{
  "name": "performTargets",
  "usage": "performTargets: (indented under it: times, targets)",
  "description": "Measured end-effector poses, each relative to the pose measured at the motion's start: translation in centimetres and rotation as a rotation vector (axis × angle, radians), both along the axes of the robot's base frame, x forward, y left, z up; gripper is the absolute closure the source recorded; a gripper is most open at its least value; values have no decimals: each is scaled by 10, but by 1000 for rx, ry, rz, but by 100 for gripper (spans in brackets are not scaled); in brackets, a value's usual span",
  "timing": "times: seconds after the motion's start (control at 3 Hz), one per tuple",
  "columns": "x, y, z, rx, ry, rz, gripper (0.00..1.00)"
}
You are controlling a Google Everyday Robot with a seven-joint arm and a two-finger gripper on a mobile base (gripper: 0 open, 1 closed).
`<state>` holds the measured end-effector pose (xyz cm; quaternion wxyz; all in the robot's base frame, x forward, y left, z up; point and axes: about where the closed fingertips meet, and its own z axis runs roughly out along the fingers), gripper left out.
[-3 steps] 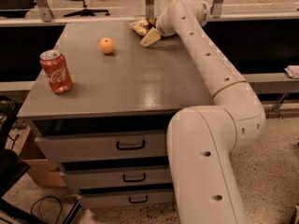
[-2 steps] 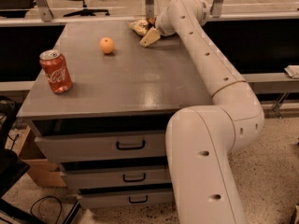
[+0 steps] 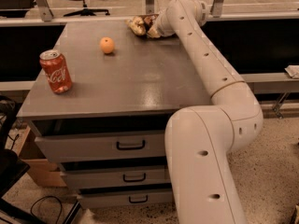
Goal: Move brown chip bag near coke can
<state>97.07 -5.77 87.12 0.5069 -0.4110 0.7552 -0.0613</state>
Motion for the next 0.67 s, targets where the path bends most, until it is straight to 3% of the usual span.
performTargets:
  times: [0.33,0.67]
  targets:
    - [0,2,-3,-1,4,3,89]
    - [1,4,-6,-1,8,5,100]
